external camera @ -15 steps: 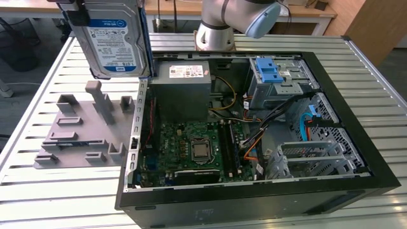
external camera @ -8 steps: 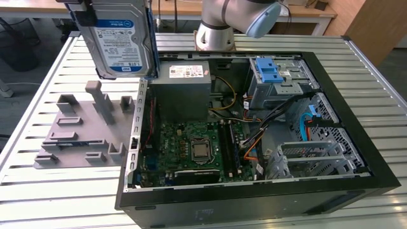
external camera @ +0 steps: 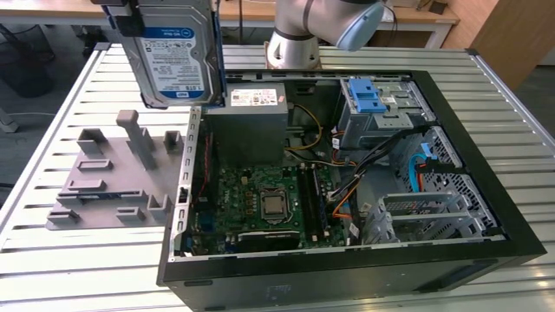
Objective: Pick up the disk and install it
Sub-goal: 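Pick up the disk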
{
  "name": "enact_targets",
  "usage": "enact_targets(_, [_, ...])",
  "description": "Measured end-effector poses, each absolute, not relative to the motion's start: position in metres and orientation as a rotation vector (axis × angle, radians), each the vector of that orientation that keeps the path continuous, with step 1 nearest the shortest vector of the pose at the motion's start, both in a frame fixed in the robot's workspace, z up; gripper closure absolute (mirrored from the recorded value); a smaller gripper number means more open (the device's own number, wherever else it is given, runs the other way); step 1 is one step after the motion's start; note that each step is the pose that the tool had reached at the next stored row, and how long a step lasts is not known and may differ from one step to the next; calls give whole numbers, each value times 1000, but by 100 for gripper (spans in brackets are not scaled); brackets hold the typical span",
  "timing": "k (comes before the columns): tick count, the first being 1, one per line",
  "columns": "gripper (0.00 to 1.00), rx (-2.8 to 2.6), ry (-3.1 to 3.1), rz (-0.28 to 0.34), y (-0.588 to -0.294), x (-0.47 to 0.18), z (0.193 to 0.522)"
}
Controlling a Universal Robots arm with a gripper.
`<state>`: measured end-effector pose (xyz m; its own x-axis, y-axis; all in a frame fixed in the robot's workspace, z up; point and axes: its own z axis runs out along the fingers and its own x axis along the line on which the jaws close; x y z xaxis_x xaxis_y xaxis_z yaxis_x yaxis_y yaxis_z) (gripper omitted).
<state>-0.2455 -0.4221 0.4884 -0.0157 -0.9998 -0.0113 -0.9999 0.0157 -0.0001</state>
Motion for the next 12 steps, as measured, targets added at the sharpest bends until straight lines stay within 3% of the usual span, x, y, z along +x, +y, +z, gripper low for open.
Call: enact_targets(12, [64, -2198, 2233, 13, -425, -224, 488])
